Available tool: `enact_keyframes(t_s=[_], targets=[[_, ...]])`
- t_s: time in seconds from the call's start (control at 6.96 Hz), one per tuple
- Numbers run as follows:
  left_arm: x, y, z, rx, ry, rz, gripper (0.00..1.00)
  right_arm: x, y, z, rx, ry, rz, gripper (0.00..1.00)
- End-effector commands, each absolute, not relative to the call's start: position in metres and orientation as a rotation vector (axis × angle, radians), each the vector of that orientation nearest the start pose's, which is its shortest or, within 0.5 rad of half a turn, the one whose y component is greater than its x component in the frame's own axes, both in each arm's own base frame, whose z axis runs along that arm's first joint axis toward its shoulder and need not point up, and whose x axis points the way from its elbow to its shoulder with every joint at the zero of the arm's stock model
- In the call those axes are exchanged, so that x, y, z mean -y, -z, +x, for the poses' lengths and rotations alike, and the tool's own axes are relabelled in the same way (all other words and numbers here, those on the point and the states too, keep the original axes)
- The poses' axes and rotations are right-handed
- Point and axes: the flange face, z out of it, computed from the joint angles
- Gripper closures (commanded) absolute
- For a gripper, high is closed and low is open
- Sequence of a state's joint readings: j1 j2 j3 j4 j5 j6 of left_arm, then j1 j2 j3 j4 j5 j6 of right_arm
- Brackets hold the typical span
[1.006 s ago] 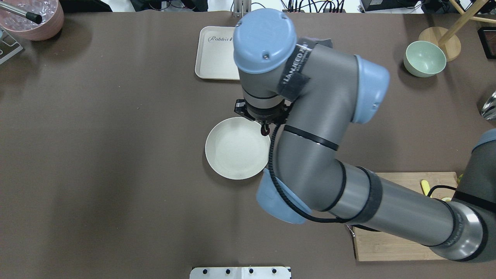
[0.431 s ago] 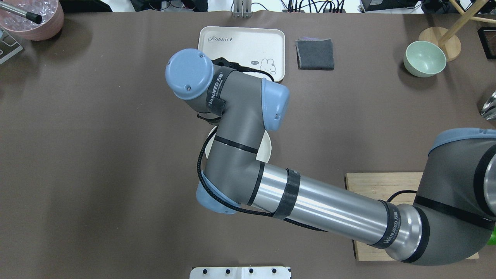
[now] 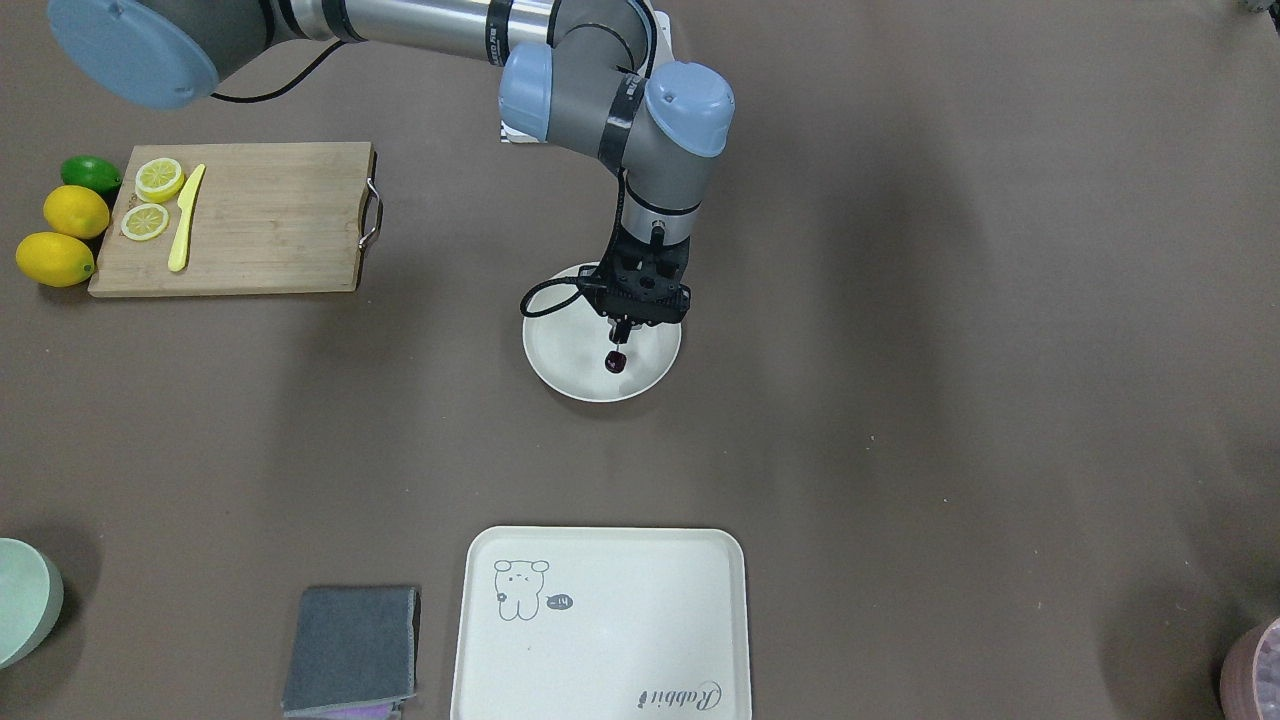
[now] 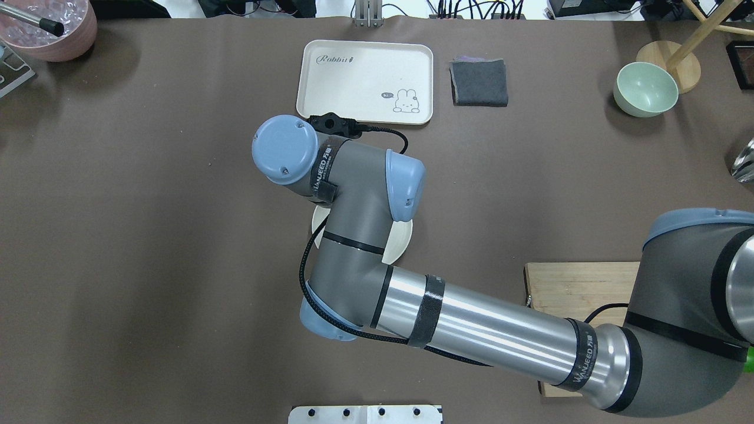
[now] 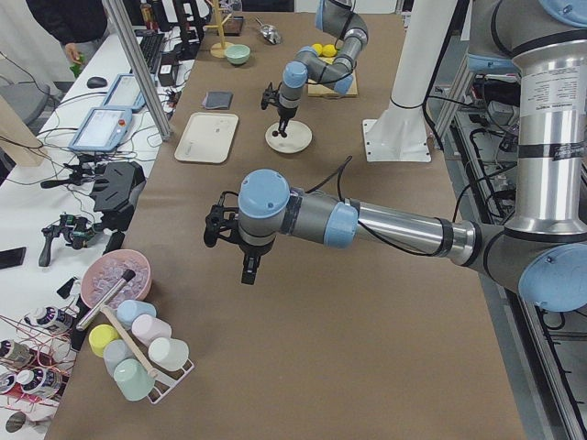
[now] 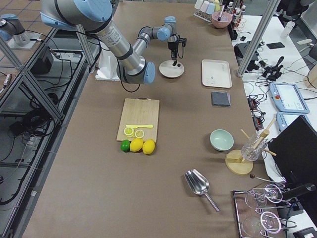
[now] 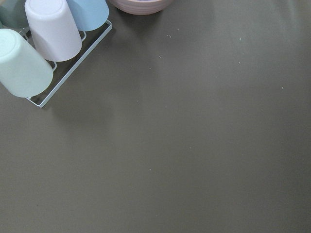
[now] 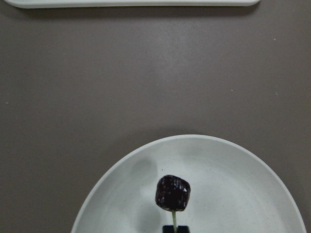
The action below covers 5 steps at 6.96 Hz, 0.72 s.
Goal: Place red cherry on plate
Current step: 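Carry the cherries with the right gripper over the white plate, then lower the cherries onto the plate and open the right gripper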
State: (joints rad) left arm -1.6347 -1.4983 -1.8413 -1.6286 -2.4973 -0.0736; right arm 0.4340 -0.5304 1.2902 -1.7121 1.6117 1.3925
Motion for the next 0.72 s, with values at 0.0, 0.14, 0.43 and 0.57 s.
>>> enact_keyframes(t_s=[0.0,0.14,0.43,0.57], targets=[[0.459,-0.546,-0.082,-0.923,0.010,0.223,0.01,0.446,-0.150,-0.667,0.624,-0.227,0.166,1.00],[0.459,-0.546,-0.082,-0.923,0.010,0.223,0.01,0.446,-0.148,-0.666,0.631,-0.232,0.167,0.94],[0.459,-0.545,-0.083,-0.922,0.010,0.227,0.01,0.443,-0.140,-0.661,0.641,-0.231,0.163,0.01],[0.459,-0.545,-0.083,-0.922,0.010,0.227,0.01,0.435,-0.123,-0.644,0.628,-0.224,0.156,0.00]])
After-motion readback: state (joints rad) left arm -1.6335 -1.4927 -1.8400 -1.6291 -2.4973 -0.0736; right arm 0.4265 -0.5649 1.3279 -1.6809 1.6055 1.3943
